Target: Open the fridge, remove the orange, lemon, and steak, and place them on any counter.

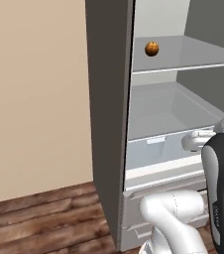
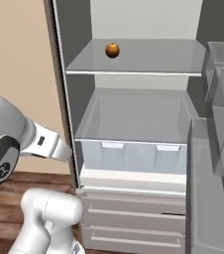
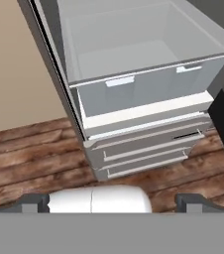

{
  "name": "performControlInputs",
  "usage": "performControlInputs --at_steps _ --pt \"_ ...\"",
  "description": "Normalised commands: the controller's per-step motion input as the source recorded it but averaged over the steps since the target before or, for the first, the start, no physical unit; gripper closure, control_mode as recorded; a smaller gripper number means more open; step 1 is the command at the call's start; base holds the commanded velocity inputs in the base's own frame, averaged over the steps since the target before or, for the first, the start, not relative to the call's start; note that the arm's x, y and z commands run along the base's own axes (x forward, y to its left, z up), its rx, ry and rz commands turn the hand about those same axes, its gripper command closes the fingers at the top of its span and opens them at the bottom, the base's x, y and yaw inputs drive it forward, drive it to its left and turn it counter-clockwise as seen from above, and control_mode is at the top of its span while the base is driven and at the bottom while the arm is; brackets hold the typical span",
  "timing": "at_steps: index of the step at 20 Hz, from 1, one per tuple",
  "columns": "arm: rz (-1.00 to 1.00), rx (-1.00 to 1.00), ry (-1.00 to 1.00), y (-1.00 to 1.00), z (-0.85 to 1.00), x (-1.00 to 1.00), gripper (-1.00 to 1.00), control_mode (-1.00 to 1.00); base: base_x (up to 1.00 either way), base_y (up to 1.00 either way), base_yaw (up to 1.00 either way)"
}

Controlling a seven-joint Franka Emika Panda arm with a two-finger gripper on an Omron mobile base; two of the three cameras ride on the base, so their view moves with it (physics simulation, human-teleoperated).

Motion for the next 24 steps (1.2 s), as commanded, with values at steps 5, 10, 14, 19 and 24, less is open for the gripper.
performControlInputs --at_steps 5,10,14,19,24 --pt "0.00 0.00 0.00 0.00 0.00 0.00 -1.00 1.00 0.66 -0.27 -0.07" --pt "0.00 0.00 0.00 0.00 0.00 0.00 -1.00 1.00 0.64 -0.12 -0.07" --pt "0.00 0.00 0.00 0.00 0.00 0.00 -1.00 1.00 0.50 -0.10 -0.08" --pt "0.00 0.00 0.00 0.00 0.00 0.00 -1.00 1.00 0.47 -0.02 -0.10" --pt "0.00 0.00 0.00 0.00 0.00 0.00 -1.00 1.00 0.17 -0.02 -0.05"
